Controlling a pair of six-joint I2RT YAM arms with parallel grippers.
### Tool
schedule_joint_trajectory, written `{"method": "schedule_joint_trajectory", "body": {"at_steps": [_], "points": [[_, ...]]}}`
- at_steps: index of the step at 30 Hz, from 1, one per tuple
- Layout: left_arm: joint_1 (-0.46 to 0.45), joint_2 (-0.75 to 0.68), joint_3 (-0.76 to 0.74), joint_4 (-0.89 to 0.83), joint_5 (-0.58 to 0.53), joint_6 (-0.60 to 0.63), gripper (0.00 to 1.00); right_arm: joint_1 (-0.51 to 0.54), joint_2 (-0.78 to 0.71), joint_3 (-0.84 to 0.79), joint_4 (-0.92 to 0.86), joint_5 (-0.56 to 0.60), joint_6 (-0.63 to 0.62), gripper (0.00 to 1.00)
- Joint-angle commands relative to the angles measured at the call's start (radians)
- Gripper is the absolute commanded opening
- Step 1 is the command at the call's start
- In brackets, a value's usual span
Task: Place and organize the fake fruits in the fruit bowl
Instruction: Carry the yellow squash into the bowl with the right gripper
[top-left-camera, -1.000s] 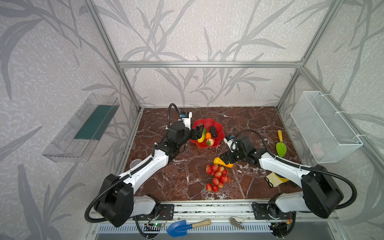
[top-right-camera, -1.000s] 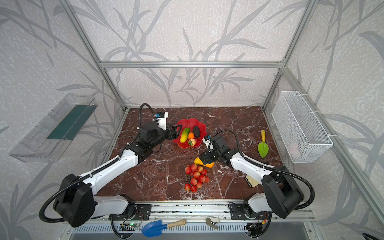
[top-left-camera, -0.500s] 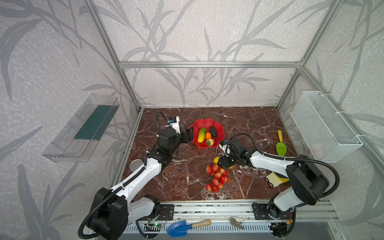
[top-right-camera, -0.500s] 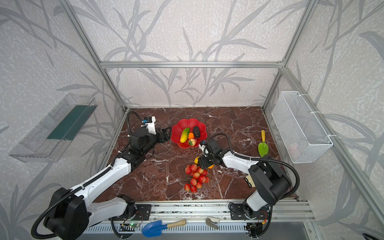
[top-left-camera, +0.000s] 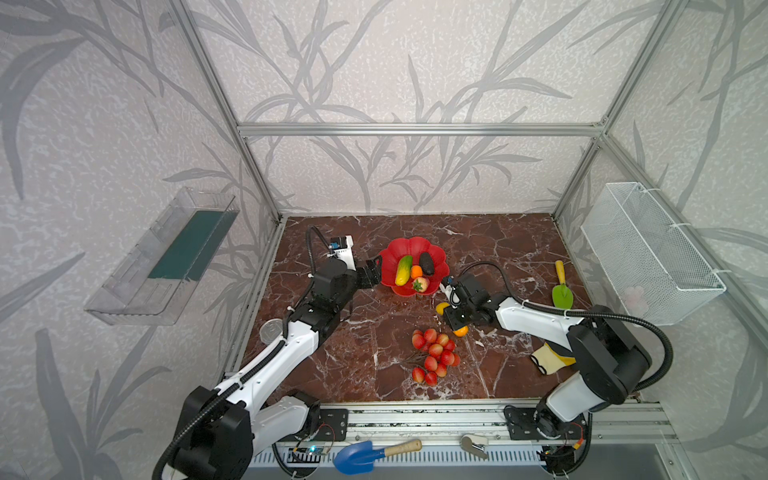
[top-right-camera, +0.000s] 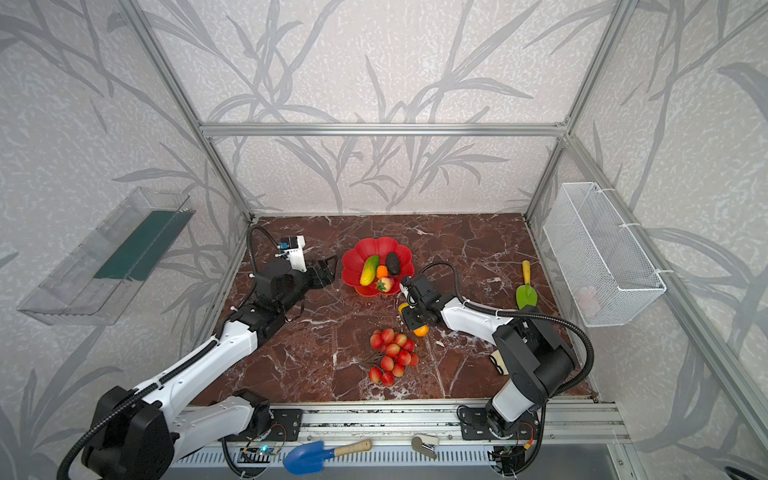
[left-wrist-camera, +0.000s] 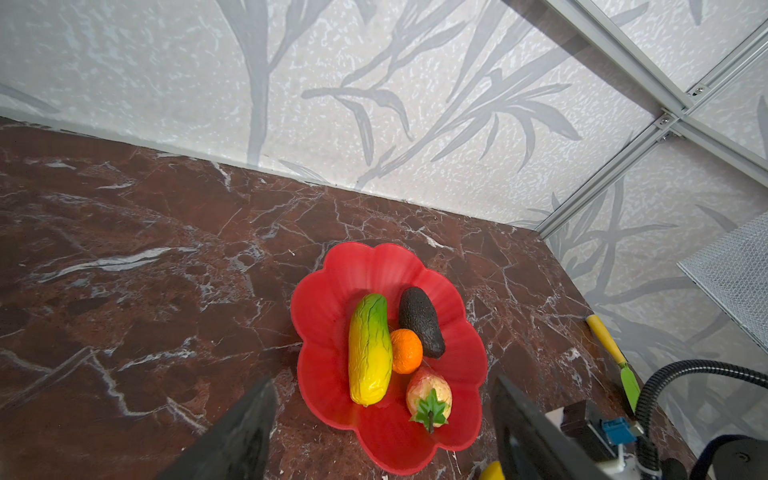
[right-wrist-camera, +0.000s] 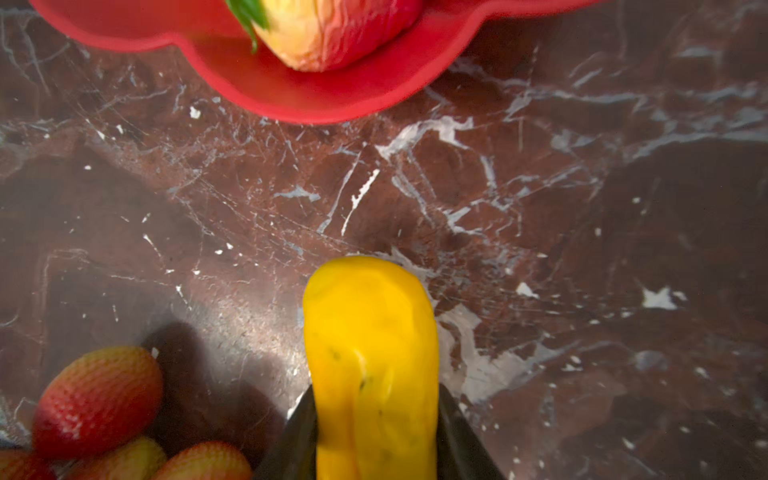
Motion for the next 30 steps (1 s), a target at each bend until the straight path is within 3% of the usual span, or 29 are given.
{"method": "schedule_joint_trajectory", "body": {"at_steps": [1,6,18,26,28,30], "points": [[0.009,-0.044,-0.028,-0.065,-0.014,-0.008,0.81,-0.004,-0.083,0.074,-0.023,0.090,-0.038,0.27],[0.011,-0.084,-0.058,-0.137,-0.004,0.011,0.81,-0.009,-0.059,0.182,0.065,0.094,-0.084,0.27],[0.011,-0.264,-0.146,-0.364,0.066,0.011,0.78,-0.042,0.395,0.681,0.080,0.038,-0.152,0.27],[0.000,-0.315,-0.180,-0.466,0.186,0.012,0.72,-0.052,0.634,0.947,-0.039,0.046,-0.272,0.28],[-0.019,-0.308,-0.179,-0.471,0.192,0.002,0.71,-0.051,0.664,0.983,-0.062,0.046,-0.279,0.31],[-0.043,-0.289,-0.166,-0.495,0.193,0.001,0.69,-0.052,0.676,1.004,-0.076,0.049,-0.276,0.42]]}}
